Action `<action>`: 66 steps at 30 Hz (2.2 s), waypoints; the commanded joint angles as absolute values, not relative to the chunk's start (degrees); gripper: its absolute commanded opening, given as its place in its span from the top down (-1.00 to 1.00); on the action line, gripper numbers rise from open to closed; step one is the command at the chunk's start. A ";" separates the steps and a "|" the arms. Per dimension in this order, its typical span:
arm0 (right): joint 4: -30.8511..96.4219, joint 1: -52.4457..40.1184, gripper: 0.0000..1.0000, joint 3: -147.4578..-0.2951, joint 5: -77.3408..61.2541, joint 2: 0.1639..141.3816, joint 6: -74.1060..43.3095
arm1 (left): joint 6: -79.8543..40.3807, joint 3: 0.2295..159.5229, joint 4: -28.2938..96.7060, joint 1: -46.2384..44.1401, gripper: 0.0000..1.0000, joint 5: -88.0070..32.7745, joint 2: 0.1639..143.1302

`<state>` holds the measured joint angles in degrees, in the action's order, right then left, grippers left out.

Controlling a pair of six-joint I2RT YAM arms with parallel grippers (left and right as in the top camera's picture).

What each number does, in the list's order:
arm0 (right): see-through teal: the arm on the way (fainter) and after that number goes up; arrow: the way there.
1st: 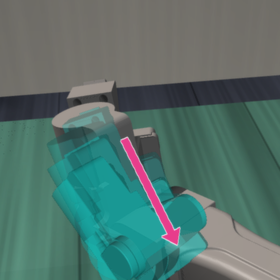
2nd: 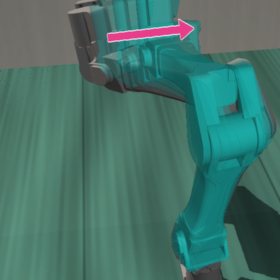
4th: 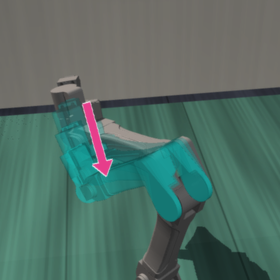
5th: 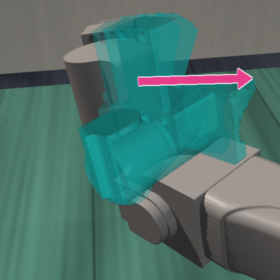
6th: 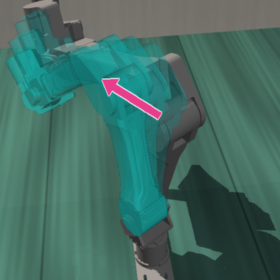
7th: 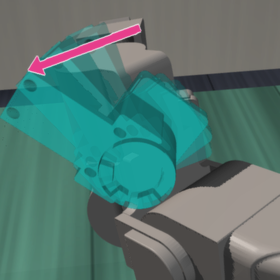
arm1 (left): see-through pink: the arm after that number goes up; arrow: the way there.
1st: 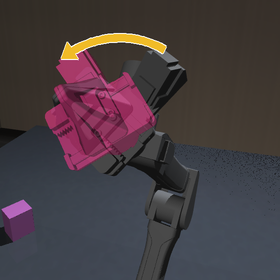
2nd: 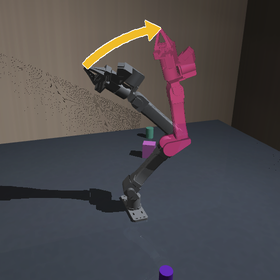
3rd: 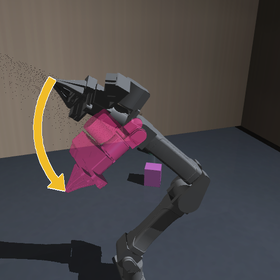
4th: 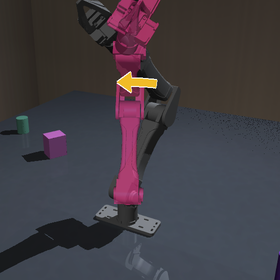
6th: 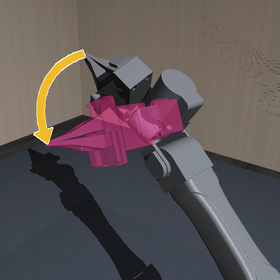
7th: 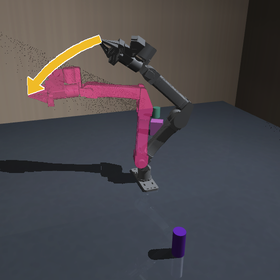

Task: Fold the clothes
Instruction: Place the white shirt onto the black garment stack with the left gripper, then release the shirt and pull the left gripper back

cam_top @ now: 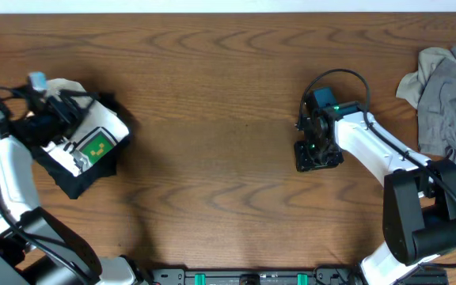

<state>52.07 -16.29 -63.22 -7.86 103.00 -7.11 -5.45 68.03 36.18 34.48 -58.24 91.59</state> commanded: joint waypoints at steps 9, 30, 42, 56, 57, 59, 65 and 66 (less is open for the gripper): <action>52.66 -15.92 0.09 -63.09 -7.53 101.86 -6.59 | -2.92 56.14 35.83 37.56 -0.22 -39.16 94.37; 52.47 -15.92 0.11 -63.09 -7.81 101.84 -6.90 | -1.87 51.16 27.97 41.15 -0.42 -57.41 90.21; 44.10 -8.80 -0.26 -63.11 -14.85 94.89 -8.10 | -1.15 51.94 28.03 16.84 -0.84 -35.79 72.29; 42.00 -3.01 -0.98 -63.11 -14.76 92.99 -2.20 | -2.76 51.94 30.65 -8.16 -0.96 -10.92 71.90; 43.05 -3.01 -0.99 -63.11 -14.72 92.88 -2.26 | -3.11 51.94 31.73 -7.99 -0.96 -10.87 71.83; 45.01 -3.01 -0.99 -63.11 -13.98 92.42 -3.18 | -3.09 51.94 34.26 -7.20 -0.96 -10.85 71.79; 50.72 -3.03 -0.99 -63.09 -11.16 85.01 -4.25 | -2.79 52.01 41.28 -3.84 -0.96 -11.11 69.14; 51.31 -3.07 -0.99 -63.09 -10.48 83.11 -4.27 | -2.13 52.01 41.58 -3.42 -0.96 -11.55 67.92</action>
